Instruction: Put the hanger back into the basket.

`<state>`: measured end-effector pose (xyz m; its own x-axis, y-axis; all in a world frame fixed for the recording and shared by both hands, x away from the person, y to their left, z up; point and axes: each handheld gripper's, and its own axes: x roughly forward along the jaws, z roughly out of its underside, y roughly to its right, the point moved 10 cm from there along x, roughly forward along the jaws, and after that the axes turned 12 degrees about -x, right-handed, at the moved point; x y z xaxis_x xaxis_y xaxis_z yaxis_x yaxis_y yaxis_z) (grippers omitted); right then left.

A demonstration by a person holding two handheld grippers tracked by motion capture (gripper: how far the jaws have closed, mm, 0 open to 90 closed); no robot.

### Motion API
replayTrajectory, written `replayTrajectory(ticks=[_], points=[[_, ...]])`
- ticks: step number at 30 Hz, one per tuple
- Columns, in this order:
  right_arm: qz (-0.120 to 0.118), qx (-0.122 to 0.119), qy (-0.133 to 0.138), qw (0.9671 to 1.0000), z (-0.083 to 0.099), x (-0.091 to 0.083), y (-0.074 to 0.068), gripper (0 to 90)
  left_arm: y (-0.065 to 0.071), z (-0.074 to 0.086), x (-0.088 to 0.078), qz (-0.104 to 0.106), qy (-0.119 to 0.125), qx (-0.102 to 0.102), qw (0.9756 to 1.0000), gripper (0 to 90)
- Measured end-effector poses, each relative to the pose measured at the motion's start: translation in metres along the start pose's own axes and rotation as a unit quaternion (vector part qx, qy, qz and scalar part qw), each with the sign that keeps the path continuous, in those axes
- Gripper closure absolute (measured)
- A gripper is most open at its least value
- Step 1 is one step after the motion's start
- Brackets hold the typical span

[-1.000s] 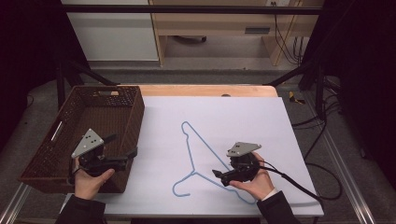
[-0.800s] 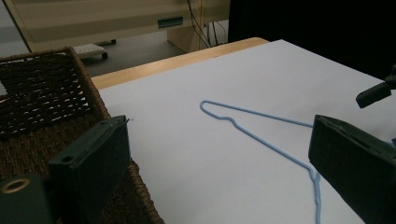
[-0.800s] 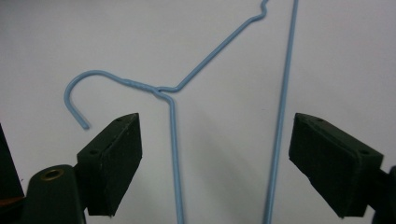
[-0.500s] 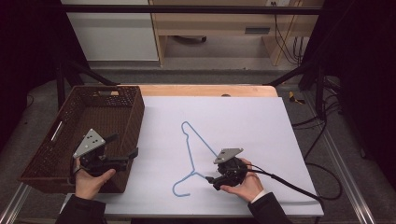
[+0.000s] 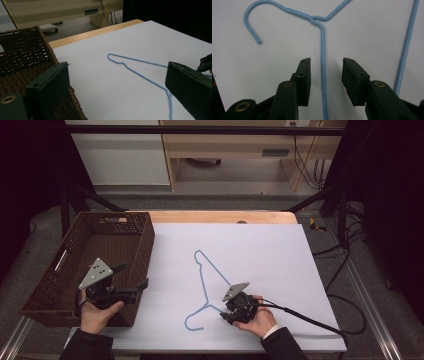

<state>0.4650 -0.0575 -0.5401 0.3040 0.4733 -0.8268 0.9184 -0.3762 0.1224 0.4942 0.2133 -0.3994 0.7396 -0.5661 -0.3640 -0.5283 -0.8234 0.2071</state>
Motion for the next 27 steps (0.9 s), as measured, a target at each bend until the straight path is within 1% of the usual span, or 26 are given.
replayTrajectory(ticks=[1,3,4,8,9,13,21,27], points=[[0.0,-0.004,-0.007,1.0,0.0009,0.0008,-0.0007,62.3,0.0001,0.0001,0.0,0.0,0.0,0.0,1.0,5.3],[-0.003,-0.004,-0.014,0.9999,0.0018,0.0015,-0.0022,64.4,0.0005,0.0001,0.0003,0.0,0.0,0.0,1.0,5.3],[-0.002,-0.01,-0.016,0.9998,0.0021,0.0023,-0.0016,66.2,0.0006,0.0003,0.0005,0.0,-0.001,0.002,1.0,5.4],[-0.006,-0.009,-0.024,0.9997,0.0031,0.0037,-0.0033,71.9,0.0017,0.001,0.0013,0.001,-0.004,0.003,1.0,5.4],[-0.009,-0.011,-0.024,0.9996,0.0035,0.0041,-0.0034,73.6,0.0022,0.0011,0.0015,0.001,-0.004,0.003,1.0,5.3],[-0.017,-0.001,-0.026,0.9995,0.0035,0.0039,-0.0047,77.7,0.0033,0.0016,0.0022,0.001,-0.005,0.006,1.0,5.3],[-0.009,0.012,-0.03,0.9994,0.0041,0.0044,-0.0024,86.0,0.0057,0.0019,0.0028,0.004,-0.006,0.007,0.9999,5.4],[-0.014,0.012,-0.029,0.9994,0.0042,0.0041,-0.0026,87.4,0.0083,0.0028,0.0042,0.005,-0.009,0.01,0.9999,5.4]])
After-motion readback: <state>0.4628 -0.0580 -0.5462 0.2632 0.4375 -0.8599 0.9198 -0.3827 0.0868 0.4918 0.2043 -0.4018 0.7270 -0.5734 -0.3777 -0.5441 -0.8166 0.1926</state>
